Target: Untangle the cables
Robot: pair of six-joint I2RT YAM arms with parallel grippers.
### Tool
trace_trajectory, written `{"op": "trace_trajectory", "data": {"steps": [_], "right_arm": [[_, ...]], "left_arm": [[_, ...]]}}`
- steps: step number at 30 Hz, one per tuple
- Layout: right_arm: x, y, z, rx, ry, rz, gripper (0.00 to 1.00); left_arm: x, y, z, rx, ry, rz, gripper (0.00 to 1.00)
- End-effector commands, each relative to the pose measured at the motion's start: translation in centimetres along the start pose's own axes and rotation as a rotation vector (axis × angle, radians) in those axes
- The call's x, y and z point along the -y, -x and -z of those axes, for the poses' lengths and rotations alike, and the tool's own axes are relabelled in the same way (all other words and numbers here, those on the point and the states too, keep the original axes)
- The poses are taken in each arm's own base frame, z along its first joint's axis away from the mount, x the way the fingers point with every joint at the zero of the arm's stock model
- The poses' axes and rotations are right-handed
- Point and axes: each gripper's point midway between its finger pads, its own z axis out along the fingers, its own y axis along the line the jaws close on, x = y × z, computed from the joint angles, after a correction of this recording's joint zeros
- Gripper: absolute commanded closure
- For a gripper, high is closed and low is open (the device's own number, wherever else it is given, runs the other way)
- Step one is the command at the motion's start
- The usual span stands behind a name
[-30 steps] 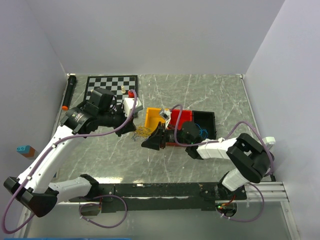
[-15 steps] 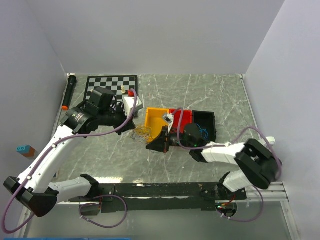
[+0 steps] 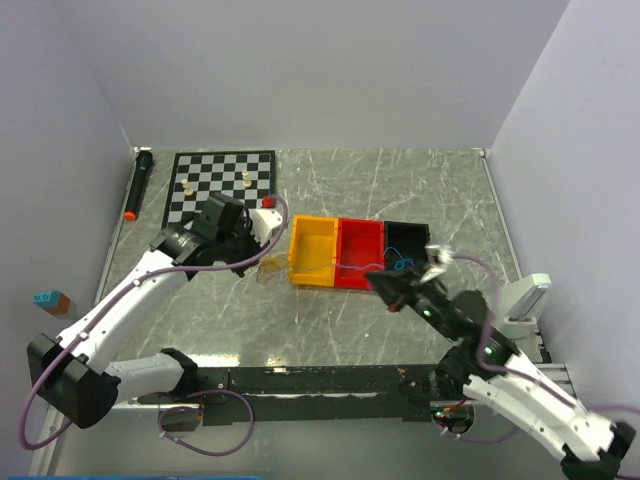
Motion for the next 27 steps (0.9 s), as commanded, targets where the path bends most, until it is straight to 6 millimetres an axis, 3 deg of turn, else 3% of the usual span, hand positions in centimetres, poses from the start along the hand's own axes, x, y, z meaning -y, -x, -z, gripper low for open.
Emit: {"op": "trace_trajectory", "data": {"steps": [1,6,12,19,23,27], "right_arm": [[5.0,4.2,4.5,0.154,-0.342,0.047,1.00],[4.6,11.1,9.0,0.353,-0.452,0.112,1.00],[2.9,16.6,11.7,0.478,-0.474,0.189,1.00],[0.6,21.6,13.6,0.592,-0.464,0.266,1.00],[-0.8,24.1,14.5,0.633,-0.456,0.302,1.00],[-2.4,27.1,16.8,0.720,-0.450,0.356,1.00]], "left_arm": [[-1.6,-3.6,-1.9,-0.090,0.082,-0.036,0.99],[-1.7,-8.7,-3.9,-0.207,0.107,-0.061,0.99],[-2.2,-13.7,-5.4,-0.317,0.152,-0.100,0.99],[-3.1,-17.4,-6.3,-0.404,0.211,-0.156,0.99],[-3.2,-18.1,-6.6,-0.425,0.216,-0.156,0.99],[-3.9,-19.8,-6.7,-0.460,0.266,-0.189,0.99]]}}
